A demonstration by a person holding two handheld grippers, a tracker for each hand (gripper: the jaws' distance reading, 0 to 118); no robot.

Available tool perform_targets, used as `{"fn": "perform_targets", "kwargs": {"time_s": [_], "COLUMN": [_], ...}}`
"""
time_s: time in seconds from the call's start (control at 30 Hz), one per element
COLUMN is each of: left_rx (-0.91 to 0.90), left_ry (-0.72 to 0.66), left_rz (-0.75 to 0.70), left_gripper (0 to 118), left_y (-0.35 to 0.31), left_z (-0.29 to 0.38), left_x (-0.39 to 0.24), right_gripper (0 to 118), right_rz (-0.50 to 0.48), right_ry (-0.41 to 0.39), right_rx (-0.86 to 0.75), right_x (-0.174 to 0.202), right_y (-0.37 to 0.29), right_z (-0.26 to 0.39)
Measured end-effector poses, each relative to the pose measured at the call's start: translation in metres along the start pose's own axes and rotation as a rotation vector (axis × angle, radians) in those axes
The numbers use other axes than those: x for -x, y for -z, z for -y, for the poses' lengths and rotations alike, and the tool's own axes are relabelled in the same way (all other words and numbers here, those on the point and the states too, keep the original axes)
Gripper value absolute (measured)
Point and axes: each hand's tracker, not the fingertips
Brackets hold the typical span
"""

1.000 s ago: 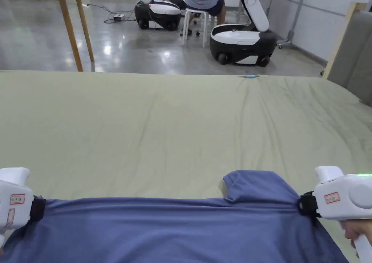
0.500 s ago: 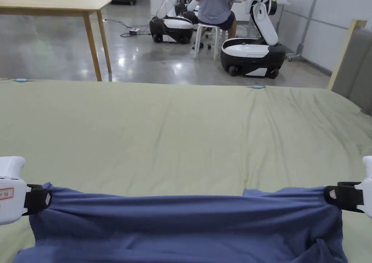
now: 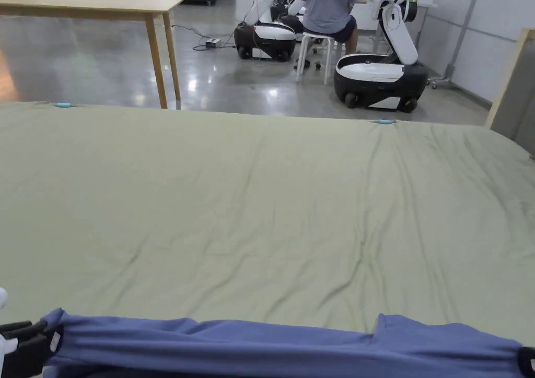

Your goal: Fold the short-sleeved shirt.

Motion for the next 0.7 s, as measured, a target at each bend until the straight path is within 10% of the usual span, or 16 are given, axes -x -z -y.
{"fn": "perform_targets", "kwargs": {"time_s": [0.27, 0.3, 0.37, 0.53, 0.6, 0.7], "left_rx": [0.043, 0.048, 0.058, -0.092, -0.147, -0.291], "left_ry": [-0.028, -0.025, -0.012, -0.123, -0.101, -0.095], "left_rz": [0.005, -0.001, -0.032, -0.048, -0.056, -0.092], "left_gripper": [14, 40, 117, 108, 84, 1], "left_y": [0.013, 0.014, 0.016, -0.005, -0.018, -0.039], "left_z": [0.02, 0.02, 0.021, 0.008, -0.004, -0.015], "left_x": [0.002, 0.001, -0.001, -0.007, -0.02, -0.053], "right_gripper": [7, 25, 117, 111, 97, 3], "right_rz": [-0.007, -0.002, 0.023, 0.059, 0.095, 0.163], "right_ry": [0.05, 0.062, 0.072, 0.048, -0.005, -0.058], "right_rx": [0.068, 0.078, 0.092, -0.035, -0.131, -0.344], "right_x": [-0.01, -0.011, -0.008, 0.012, 0.022, 0.065], "right_y": [0.024, 0.027, 0.029, 0.005, -0.001, -0.02], "right_z": [0.021, 0.02, 0.019, 0.009, -0.004, -0.013]}}
